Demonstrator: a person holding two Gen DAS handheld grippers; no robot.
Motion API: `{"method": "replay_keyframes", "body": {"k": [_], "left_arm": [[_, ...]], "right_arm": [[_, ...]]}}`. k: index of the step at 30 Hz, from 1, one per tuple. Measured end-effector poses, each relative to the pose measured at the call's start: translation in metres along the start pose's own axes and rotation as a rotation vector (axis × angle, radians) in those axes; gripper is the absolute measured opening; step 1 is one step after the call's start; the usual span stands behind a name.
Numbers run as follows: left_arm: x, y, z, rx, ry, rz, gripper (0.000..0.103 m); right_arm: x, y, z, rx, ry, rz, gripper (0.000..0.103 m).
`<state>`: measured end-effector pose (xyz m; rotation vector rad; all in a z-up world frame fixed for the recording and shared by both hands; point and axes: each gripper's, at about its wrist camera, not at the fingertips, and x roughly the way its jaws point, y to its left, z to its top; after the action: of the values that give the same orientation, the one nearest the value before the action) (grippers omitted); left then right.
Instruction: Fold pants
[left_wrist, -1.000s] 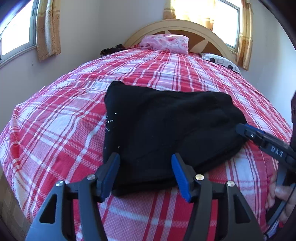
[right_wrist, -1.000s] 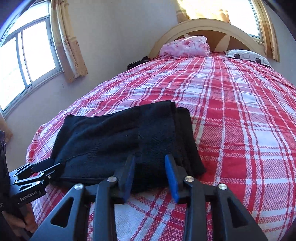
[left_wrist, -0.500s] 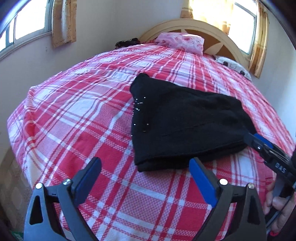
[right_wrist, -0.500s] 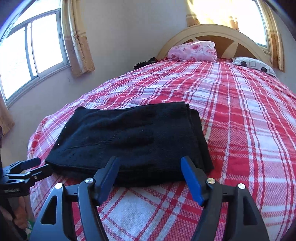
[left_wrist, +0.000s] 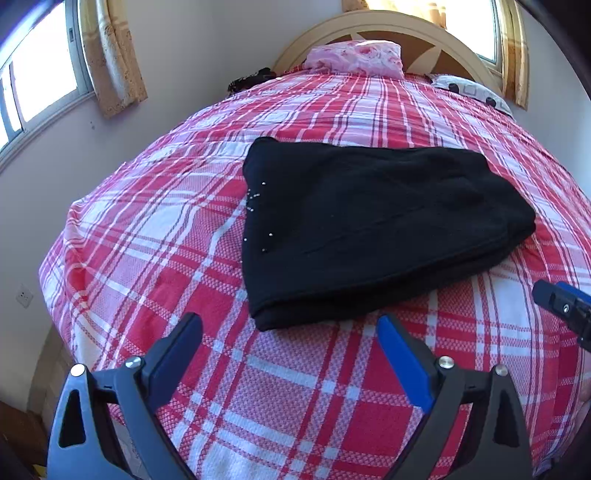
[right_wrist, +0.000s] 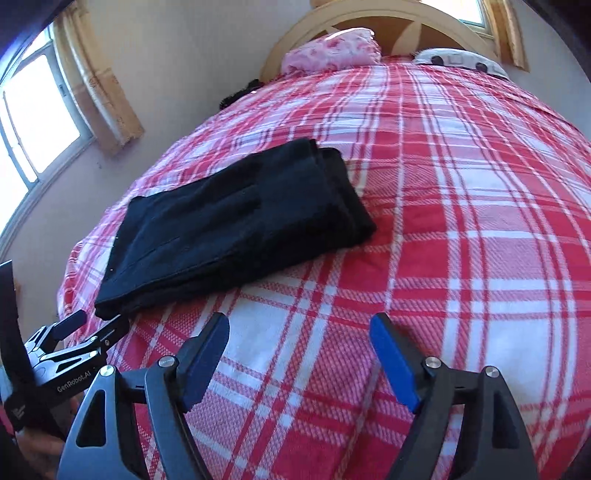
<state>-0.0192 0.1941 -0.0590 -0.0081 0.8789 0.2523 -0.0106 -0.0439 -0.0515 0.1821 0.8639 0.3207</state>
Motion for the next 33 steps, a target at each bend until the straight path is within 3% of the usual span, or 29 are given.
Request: {"method": "replay_keyframes", "body": {"k": [3, 7, 12, 17, 20, 33], "left_arm": [[-0.007, -0.006, 0.001, 0.016, 0.007, -0.005, 0.098], [-0.017, -0.014, 0.005, 0.019, 0.015, -0.066, 0.098], [-0.044, -0.02, 0.013, 0.036, -0.074, -0.027, 0.099], [-0.077, -0.022, 0.019, 0.051, -0.197, 0.038, 0.103], [-0.082, -0.023, 0.022, 0.057, -0.213, 0.037, 0.103], [-0.087, -0.028, 0.019, 0.035, -0.202, 0.023, 0.103]], "right_arm": [[-0.01, 0.004, 0.002, -0.024, -0.019, -0.059, 0.08], [-0.034, 0.018, 0.005, -0.098, -0.091, -0.099, 0.08], [-0.07, 0.021, 0.007, -0.056, -0.185, -0.029, 0.08], [-0.106, 0.023, 0.009, -0.019, -0.293, -0.019, 0.08], [-0.123, 0.028, 0.009, -0.026, -0.347, -0.013, 0.08], [-0.139, 0.027, 0.003, 0.0, -0.39, -0.005, 0.08]]}}
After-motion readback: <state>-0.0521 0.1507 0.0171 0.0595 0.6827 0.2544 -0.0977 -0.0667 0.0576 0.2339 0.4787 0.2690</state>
